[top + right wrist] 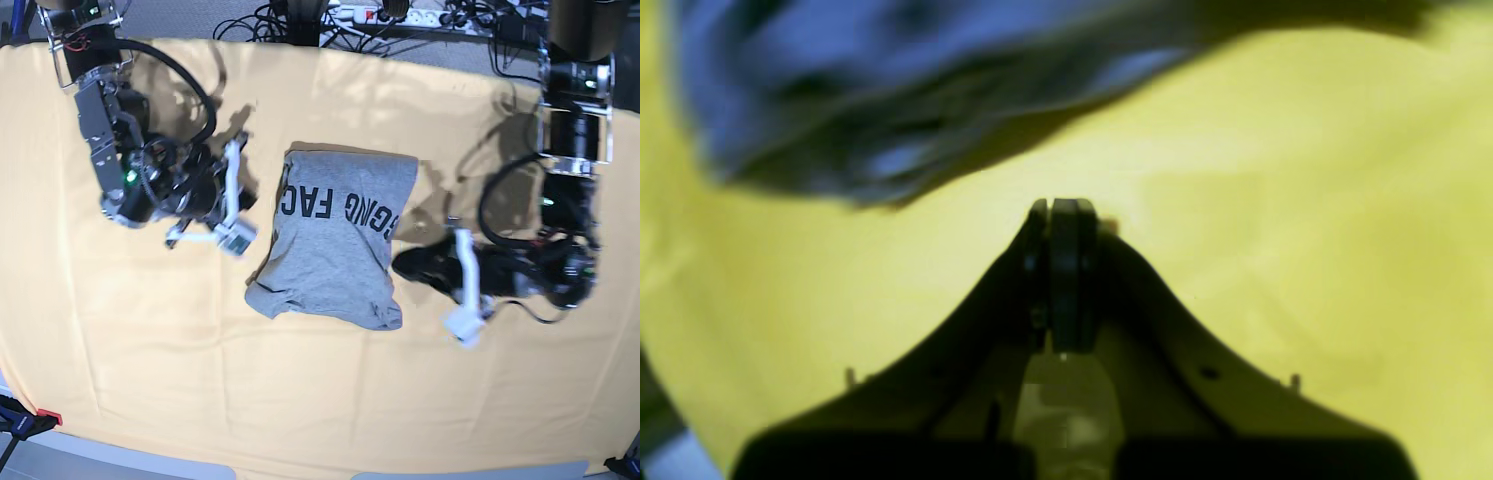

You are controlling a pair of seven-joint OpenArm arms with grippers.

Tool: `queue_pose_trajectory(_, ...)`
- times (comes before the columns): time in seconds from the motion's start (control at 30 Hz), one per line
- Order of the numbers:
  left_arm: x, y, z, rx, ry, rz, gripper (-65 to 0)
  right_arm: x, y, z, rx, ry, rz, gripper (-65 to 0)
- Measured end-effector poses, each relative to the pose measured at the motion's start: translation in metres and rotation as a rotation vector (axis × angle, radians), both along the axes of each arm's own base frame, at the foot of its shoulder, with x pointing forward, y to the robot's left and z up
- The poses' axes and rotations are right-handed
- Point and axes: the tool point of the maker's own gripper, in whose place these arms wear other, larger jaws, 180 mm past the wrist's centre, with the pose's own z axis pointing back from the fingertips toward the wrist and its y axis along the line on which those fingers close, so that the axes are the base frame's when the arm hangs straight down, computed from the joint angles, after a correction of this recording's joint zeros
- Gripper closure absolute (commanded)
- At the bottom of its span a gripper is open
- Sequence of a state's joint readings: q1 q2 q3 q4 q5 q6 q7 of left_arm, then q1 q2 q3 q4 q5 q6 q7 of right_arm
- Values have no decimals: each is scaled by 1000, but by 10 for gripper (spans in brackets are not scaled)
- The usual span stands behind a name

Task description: Layout the t-shirt on the table in an organized manner, then fold the t-shirt properly

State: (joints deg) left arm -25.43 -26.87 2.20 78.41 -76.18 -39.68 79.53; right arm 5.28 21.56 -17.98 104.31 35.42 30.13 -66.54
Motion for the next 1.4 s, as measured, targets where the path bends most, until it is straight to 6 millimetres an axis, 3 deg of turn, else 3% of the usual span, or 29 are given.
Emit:
queue_pose_trajectory(0.1,3,15,28,-119,-26,39,0,10,-14,9,39,-10,-76,0)
queue_pose_trajectory(0.23,14,39,45,-156,-78,129,0,19,-21,34,182,-33,-97,0)
queue_pose_trajectory(0.3,12,44,42,-161,-73,148,0,17,-24,47,269,-41,-78,0)
queue_pose_trajectory(0.43,-7,39,26,-136,-40,128,0,-2,-38,69,456,10,-86,0)
queue_pose_trajectory(0.6,-32,21,39,-121,-117,61,0,-10,-73,100,662,-31,-199,0)
queue_pose_trajectory(0.67,-47,17,41,-104,-144,38,0,-14,-94,99,642,-61,-275,0)
queue_pose_trajectory(0.8,-80,8,42,-80,-175,1,0,-44,-117,98,544,-89,-346,0)
queue_pose_trajectory(0.93,-108,5,47,-56,-209,-10,0,-74,-111,122,465,-173,-307,0)
queue_pose_trajectory(1.13,-153,13,49,7,-208,32,0,-123,-116,123,311,-147,-326,0)
queue_pose_trajectory(1.23,-178,20,44,49,-153,65,0,-145,-129,112,281,-84,-406,0)
queue_pose_trajectory(1.4,-240,24,28,140,14,38,0,-191,-139,92,244,64,-502,0)
